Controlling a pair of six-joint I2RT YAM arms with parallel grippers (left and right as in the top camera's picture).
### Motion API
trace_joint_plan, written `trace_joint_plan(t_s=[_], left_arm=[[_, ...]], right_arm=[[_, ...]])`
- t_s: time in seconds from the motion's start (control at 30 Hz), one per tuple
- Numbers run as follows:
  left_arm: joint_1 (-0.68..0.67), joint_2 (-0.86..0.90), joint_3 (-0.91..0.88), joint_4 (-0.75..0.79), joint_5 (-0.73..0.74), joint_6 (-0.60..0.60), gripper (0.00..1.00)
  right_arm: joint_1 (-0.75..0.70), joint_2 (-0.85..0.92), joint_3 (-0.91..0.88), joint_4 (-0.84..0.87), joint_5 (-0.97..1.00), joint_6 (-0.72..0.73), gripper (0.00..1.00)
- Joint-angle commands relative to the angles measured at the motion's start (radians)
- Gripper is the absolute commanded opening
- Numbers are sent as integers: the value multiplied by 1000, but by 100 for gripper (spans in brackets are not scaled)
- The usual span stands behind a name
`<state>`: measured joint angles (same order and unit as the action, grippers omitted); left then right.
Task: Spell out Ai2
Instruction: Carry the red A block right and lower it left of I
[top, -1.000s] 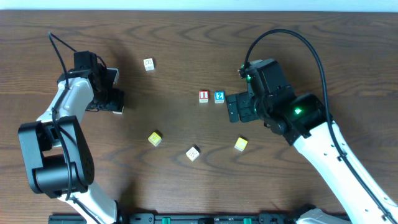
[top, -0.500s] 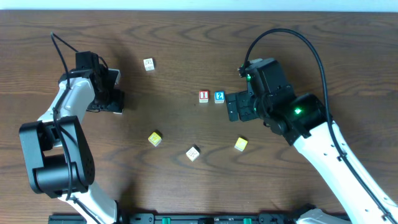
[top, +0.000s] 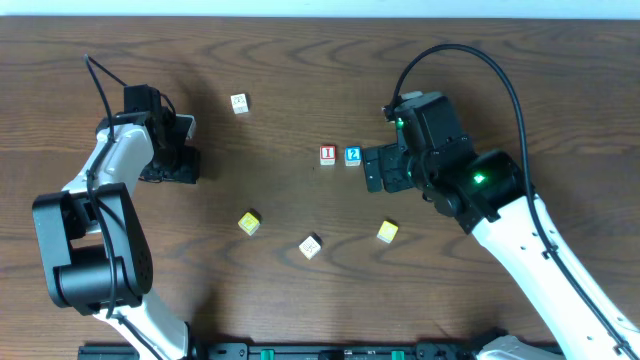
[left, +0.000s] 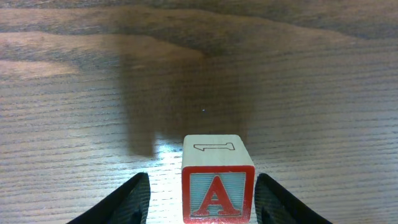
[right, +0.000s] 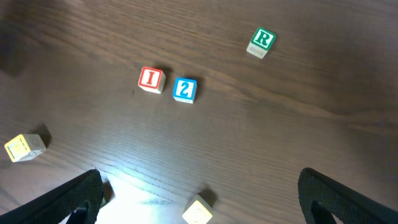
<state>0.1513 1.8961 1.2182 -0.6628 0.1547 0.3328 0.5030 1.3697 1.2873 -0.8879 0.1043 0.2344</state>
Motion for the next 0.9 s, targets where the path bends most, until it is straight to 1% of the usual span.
trace_joint_plan(t_s=[0.0, 0.1, 0.3, 0.4, 0.67, 0.87], left_arm=[[-2, 13, 20, -5, 14, -7, 51], [-2, 14, 20, -5, 23, -7, 47], [-2, 13, 20, -5, 27, -8, 44], [-2, 13, 20, -5, 31, -8, 41], [-2, 14, 20, -6, 50, -8, 36], [-2, 13, 20, -15, 50, -9, 34]], right_arm=[[-7, -10, 1, 6, 4, 15, 99], [-7, -10, 1, 6, 4, 15, 99], [-7, -10, 1, 7, 4, 15, 99], [-7, -10, 1, 7, 4, 15, 99], [-7, -10, 1, 7, 4, 15, 99], [-7, -10, 1, 7, 4, 16, 99]])
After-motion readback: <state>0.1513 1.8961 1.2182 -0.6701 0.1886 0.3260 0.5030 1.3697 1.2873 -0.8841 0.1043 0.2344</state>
